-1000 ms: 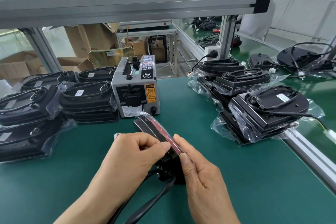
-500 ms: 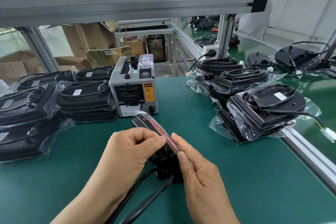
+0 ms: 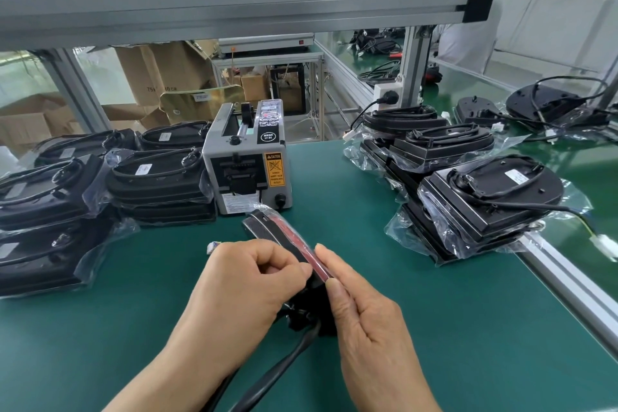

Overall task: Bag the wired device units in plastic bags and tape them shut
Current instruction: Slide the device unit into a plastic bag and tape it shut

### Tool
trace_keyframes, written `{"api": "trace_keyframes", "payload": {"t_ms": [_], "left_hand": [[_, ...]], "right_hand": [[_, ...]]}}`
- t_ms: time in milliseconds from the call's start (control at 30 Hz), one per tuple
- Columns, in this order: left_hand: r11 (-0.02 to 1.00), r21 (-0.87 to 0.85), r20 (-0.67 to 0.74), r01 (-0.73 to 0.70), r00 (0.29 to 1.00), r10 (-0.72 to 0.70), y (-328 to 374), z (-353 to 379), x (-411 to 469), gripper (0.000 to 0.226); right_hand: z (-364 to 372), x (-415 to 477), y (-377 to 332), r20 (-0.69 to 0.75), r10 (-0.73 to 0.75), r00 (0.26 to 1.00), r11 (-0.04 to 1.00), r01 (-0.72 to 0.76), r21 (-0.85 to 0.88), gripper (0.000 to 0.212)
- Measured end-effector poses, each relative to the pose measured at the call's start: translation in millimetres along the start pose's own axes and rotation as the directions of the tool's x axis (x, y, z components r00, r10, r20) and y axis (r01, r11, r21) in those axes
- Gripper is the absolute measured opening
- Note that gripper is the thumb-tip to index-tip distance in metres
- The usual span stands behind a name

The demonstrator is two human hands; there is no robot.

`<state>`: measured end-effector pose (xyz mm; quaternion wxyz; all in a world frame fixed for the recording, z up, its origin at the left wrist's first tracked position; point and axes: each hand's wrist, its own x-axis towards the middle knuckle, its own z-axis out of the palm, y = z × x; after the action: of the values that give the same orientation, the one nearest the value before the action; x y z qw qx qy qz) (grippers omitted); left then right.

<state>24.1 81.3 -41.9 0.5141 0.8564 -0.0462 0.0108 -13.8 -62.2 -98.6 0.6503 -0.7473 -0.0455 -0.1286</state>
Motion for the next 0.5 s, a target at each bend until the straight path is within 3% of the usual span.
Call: {"api": "trace_keyframes", "payload": {"t_ms": [300,500], "left_hand": [[0.921,-0.389,0.013,-0.027,0.999,0.035,1.0,3.1,-3.8,0.017],[0.934,-0.357,0.085,-0.013,0.995,0.046,2.9,-0.1,-2.9,0.017]], "right_hand": [[0.1,0.0,0.2,0.009,-0.012,1.000,1.000,0.013,-0.005,0.038],[0.6,0.1,0.7,0.006,-0.011,1.000,1.000,0.011,0.008,0.037]]}}
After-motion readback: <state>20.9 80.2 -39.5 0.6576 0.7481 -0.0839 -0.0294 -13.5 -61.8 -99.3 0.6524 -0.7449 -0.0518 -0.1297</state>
